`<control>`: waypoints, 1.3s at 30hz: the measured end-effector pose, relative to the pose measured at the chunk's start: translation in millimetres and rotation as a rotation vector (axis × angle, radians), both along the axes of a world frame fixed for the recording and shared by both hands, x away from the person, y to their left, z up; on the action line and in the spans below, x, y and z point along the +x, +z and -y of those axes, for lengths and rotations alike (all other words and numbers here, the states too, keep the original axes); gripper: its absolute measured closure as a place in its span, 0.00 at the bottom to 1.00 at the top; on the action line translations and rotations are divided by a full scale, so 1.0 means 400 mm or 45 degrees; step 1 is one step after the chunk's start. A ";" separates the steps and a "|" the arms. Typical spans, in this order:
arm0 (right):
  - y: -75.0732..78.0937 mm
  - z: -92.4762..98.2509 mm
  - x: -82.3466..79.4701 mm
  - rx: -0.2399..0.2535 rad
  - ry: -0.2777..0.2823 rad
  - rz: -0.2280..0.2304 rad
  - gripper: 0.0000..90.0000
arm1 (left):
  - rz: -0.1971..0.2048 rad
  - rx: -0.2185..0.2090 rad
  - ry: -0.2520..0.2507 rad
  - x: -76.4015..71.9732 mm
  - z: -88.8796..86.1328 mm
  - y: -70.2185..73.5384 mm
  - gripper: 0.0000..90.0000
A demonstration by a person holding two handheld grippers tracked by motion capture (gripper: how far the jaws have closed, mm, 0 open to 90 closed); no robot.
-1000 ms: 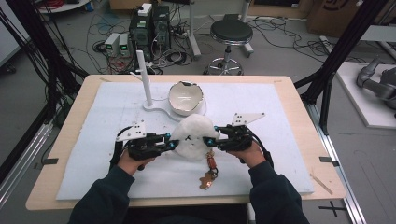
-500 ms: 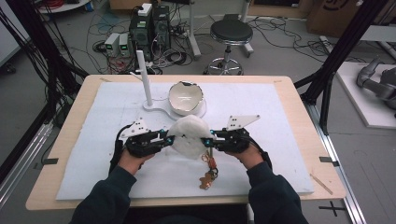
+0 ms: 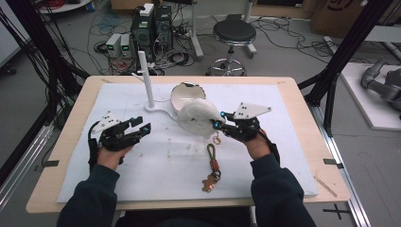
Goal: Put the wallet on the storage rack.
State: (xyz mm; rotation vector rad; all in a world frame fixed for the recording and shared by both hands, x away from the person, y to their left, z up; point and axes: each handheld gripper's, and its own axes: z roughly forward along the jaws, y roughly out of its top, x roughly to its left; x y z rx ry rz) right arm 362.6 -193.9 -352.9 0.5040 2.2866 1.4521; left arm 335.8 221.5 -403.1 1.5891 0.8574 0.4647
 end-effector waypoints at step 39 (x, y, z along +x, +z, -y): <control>0.109 -0.195 0.302 -0.514 -0.001 0.262 0.85 | -0.086 0.008 0.126 0.017 -0.072 -0.028 0.24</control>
